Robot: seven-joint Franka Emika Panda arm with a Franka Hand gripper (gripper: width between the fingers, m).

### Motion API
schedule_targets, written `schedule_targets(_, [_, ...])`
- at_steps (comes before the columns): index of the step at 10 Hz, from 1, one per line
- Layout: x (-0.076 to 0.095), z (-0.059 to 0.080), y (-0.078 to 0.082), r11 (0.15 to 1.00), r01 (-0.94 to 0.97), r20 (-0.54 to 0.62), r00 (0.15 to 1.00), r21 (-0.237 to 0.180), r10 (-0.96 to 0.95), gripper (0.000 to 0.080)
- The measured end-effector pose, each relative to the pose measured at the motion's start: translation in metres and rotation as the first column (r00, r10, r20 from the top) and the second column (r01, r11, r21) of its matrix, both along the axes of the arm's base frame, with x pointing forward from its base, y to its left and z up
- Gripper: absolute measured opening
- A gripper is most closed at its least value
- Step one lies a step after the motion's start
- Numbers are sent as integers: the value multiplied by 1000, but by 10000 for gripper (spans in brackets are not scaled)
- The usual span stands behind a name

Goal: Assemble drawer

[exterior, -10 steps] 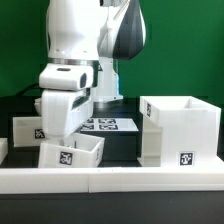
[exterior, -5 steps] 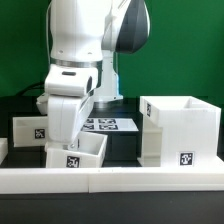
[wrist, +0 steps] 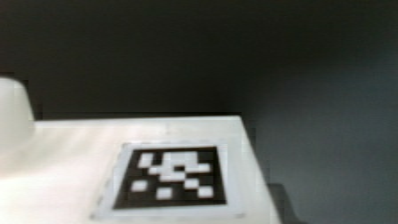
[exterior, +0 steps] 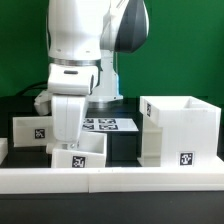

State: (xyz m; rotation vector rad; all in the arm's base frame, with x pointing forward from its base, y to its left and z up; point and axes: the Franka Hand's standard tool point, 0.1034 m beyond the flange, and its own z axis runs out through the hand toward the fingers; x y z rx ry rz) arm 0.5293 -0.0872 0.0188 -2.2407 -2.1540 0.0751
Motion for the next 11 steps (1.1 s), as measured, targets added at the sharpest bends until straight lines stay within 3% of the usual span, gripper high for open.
schedule_targets(2, [-2,3,-12,996,8,23,1000,84,-10,41])
schedule_targets(3, [-4,2,-15,996,17,20,1000,91,-19,41])
schedule_targets(5, [-4,1,-14,996,8,17,1000,84,-9,41])
schedule_targets(8, [1,0,5,994,-78,24,997,70,77,41])
schedule_targets(10, [7,-4,28,993,-107,43,994,51,105,41])
schedule_targets(11, [6,-4,25,993,-107,41,994,50,105,41])
